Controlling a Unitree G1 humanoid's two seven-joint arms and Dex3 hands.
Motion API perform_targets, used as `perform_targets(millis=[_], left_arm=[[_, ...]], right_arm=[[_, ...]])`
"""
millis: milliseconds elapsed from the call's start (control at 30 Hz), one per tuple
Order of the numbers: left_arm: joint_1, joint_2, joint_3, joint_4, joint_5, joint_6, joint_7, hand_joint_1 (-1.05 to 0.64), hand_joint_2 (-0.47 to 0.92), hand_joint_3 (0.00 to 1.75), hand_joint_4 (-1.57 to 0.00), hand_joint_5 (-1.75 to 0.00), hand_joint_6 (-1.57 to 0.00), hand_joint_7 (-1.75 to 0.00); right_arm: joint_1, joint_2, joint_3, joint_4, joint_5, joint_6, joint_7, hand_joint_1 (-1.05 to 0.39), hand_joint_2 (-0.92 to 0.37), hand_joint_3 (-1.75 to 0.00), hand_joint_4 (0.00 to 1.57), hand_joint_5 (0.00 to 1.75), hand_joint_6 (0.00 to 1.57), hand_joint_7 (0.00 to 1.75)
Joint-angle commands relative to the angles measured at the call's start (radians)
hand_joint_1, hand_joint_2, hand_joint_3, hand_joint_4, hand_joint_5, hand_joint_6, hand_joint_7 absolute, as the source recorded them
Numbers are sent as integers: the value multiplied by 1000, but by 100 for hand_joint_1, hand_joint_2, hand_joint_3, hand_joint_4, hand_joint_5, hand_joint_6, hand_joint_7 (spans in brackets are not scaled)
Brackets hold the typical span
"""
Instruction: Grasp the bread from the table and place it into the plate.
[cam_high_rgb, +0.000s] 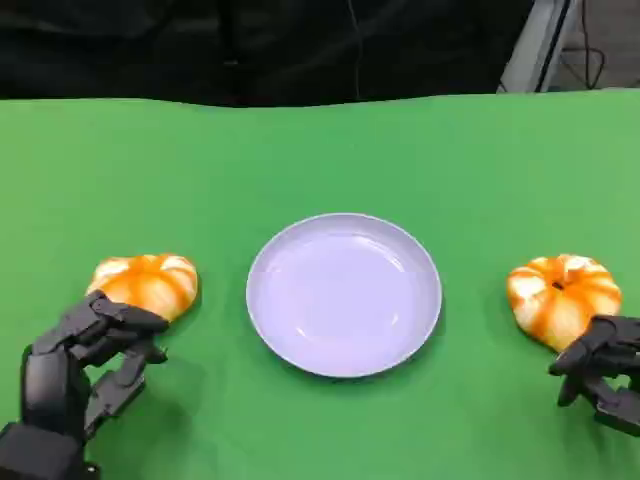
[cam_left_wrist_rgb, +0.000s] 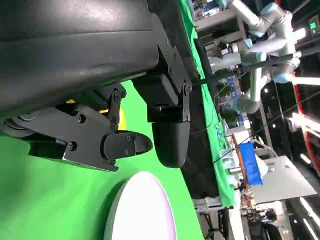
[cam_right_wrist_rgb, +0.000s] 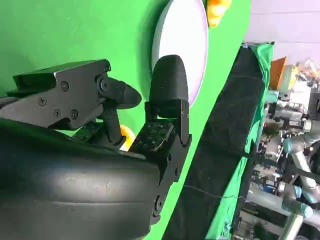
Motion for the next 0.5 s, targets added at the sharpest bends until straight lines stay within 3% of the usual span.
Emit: perform_targets(millis=[33,500], left_arm=[[-4,8,13,-5,-6,-12,7,-5,92,44,-80,-147,-84,-118],[0,4,15,-12,-7,-8,3,-6,92,44,-80,-146,-83,-118]], right_arm=[[-9,-23,-2,7,-7,-9,-15,10,-82,-67,88,140,95,98],[-10,-22,-7,6,-3,-4,-7,8,-82,-68,89,138,94,98]])
